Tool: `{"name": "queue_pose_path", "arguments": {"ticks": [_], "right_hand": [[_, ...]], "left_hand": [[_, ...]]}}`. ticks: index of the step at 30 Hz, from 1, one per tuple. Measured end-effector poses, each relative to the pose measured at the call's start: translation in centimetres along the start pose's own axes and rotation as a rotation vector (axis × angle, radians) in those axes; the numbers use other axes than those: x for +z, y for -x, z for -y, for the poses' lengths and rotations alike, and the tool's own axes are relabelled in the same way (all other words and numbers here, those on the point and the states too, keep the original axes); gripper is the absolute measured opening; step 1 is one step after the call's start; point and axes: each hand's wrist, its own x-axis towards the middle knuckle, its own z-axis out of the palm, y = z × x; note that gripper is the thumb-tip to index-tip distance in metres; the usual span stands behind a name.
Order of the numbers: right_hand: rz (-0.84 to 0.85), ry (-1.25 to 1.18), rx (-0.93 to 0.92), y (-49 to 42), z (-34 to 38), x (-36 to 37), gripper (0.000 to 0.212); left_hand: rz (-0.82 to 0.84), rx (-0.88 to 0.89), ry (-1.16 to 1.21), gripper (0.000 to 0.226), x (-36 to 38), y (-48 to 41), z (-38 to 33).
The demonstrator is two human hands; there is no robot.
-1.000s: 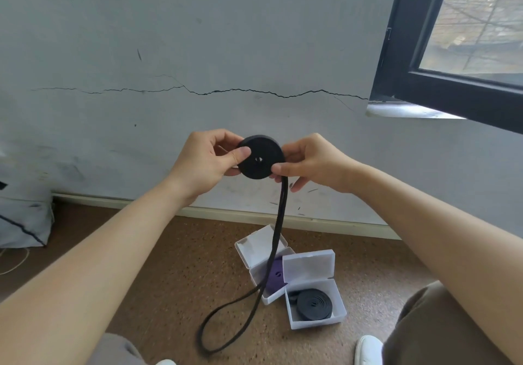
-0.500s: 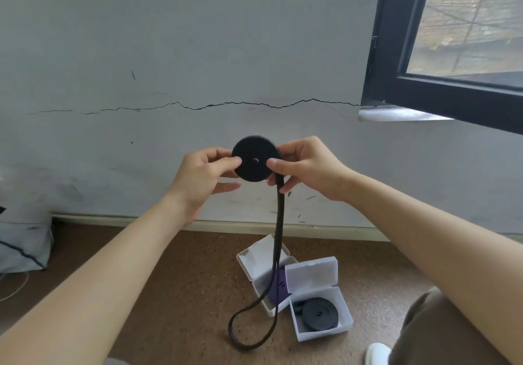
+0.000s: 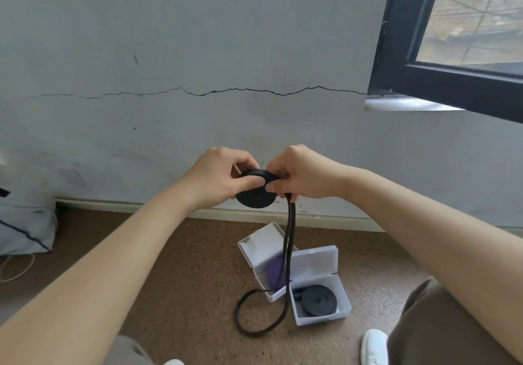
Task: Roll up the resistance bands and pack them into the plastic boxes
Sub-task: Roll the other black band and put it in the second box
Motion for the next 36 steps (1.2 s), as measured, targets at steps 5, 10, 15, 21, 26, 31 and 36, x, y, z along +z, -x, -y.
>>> {"name": "queue_pose_path", "arguments": {"ticks": [5, 10, 15, 21, 26, 31, 36], "right_hand": [[-0.003, 0.004, -0.007, -0.1, 0.4, 0.2, 0.025], [-0.026, -0.006, 0.006, -0.1, 0.1, 0.0, 0.013], [-0.064, -0.220, 0.029, 0.1, -0.4, -0.6, 0.011], [-0.057, -0.371, 0.068, 0.3, -1.3, -1.2, 0.023], [-0.129, -0.511, 0.038, 0.2, -1.1, -0.8, 0.026], [-0.211, -0.683, -0.011, 0.2, 0.4, -0.7, 0.028], [-0.306, -0.793, -0.065, 0.2, 1.2, -1.0, 0.026]], "left_hand": [[-0.024, 0.036, -0.090, 0.011, 0.1, -0.1, 0.2], [-0.053, 0.076, -0.129, 0.012, 0.3, -0.1, -0.1], [-0.102, 0.002, 0.069, 0.011, 0.0, -0.1, 0.5], [-0.208, -0.072, 0.326, 0.014, -0.8, -0.1, 0.5], [-0.306, -0.083, 0.588, 0.009, -1.0, 0.0, -0.1], [-0.363, -0.127, 0.849, 0.025, -0.8, -0.1, -0.9], [-0.319, -0.117, 1.038, 0.026, -0.4, -0.2, -1.5]]}}
